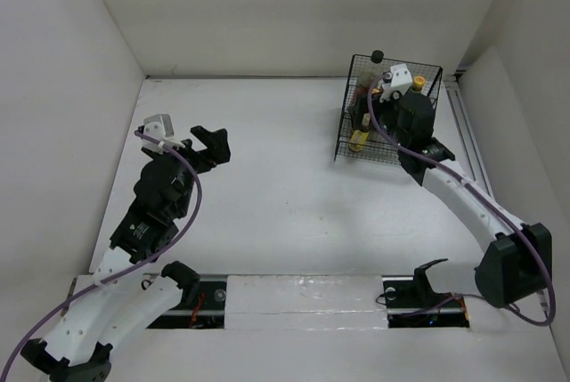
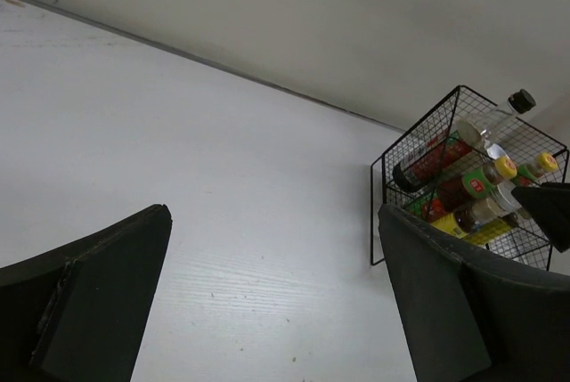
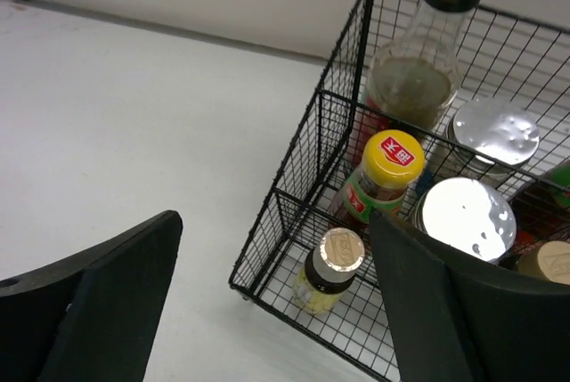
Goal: Organize the condiment bottles
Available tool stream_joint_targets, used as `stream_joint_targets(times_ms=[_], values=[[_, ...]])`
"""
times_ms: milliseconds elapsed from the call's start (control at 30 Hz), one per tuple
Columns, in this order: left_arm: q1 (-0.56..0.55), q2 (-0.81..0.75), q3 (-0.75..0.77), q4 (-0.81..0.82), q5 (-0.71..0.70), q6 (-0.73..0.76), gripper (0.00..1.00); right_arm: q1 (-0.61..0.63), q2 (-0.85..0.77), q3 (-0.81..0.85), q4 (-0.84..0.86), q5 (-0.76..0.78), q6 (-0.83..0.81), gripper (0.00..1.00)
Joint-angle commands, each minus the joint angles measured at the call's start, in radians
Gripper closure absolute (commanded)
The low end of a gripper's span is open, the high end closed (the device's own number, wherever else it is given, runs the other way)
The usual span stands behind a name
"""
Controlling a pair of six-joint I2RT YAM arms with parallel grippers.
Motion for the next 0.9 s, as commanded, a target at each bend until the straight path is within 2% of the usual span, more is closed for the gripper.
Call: stream_joint_targets(times_ms=[0,67,100,233,400,600,767,867], values=[[0.001,-0.009,0.035,0.018,0.024,0.017,0.01,0.03,-0.077,0.041,0.002,0.032,-0.001,0.08],[0.001,-0.009,0.035,0.018,0.033,0.026,0.01,0.067,-0.106,0.041,-0.007,0.032,-0.011,0.06],[0.001,-0.019,0.035,0.018,0.033,0.026,0.01,0.082,-0.122,0.041,-0.007,0.032,-0.011,0.0],[0.001,-0.028,0.035,0.018,0.044,0.026,0.01,0.197,-0.172,0.041,-0.007,-0.074,-0.047,0.0],[0.001,-0.06,0.035,0.03,0.062,0.026,0.01,0.363,-0.153,0.041,-0.007,-0.328,-0.085,0.0],[0.001,-0.091,0.026,0.039,0.071,0.026,0.01,0.561,-0.018,0.032,-0.026,-0.44,-0.117,0.0],[0.001,-0.112,0.017,0.039,0.062,0.026,0.01,0.696,0.11,0.022,-0.004,-0.44,-0.107,0.0],[0.001,-0.112,0.017,0.039,0.062,0.035,0.01,0.733,0.193,0.022,0.028,-0.408,-0.107,0.0]])
